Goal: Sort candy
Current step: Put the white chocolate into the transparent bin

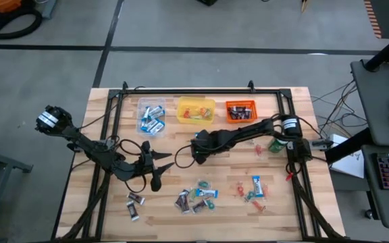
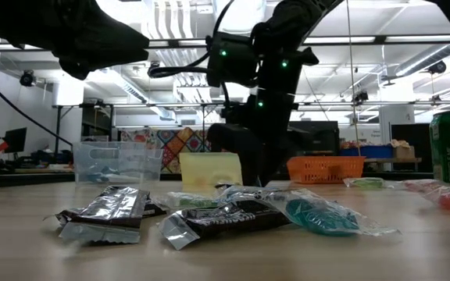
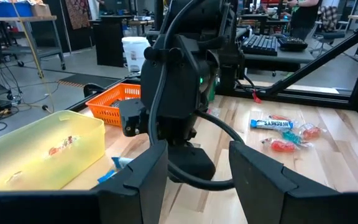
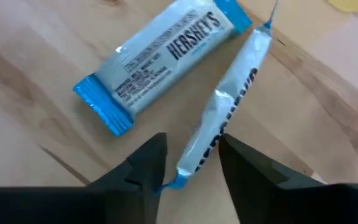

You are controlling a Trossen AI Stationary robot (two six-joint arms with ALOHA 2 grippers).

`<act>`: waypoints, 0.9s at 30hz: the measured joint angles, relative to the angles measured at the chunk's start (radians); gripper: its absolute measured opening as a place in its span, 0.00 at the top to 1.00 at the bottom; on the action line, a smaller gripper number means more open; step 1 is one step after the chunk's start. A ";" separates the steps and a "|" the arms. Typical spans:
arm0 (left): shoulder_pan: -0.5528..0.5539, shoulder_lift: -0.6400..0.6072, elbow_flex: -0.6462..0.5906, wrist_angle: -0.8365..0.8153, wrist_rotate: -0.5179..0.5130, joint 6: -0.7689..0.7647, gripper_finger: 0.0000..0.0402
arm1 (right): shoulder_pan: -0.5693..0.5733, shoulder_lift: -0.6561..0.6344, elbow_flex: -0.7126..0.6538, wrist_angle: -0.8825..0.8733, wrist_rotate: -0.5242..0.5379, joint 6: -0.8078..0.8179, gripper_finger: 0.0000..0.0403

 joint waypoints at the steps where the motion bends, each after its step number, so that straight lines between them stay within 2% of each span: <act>1: 0.000 0.000 0.000 0.000 0.000 -0.002 0.61 | 0.000 0.002 0.001 -0.002 -0.001 -0.005 0.68; 7: 0.000 0.000 0.000 0.000 0.005 -0.011 0.61 | 0.003 -0.043 -0.005 -0.008 -0.008 -0.048 0.94; 9: 0.002 0.000 0.000 0.000 0.060 -0.013 0.61 | 0.008 -0.072 -0.012 -0.030 0.009 -0.070 0.95; 12: 0.008 0.000 0.000 0.000 0.247 -0.011 0.61 | 0.019 -0.139 -0.021 -0.043 0.016 -0.111 0.96; 14: 0.008 0.000 0.000 0.000 0.324 -0.010 0.61 | 0.033 -0.201 -0.027 -0.035 0.020 -0.131 0.96; 19: 0.018 0.000 0.000 0.001 0.319 -0.010 0.61 | 0.090 -0.308 -0.066 0.037 0.019 -0.222 0.96; 23: 0.036 0.000 0.000 0.005 0.319 -0.004 0.61 | 0.150 -0.394 -0.130 0.244 -0.007 -0.355 0.96; 27: 0.055 0.000 0.000 0.016 0.319 -0.001 0.61 | 0.197 -0.424 -0.231 0.493 -0.066 -0.467 0.97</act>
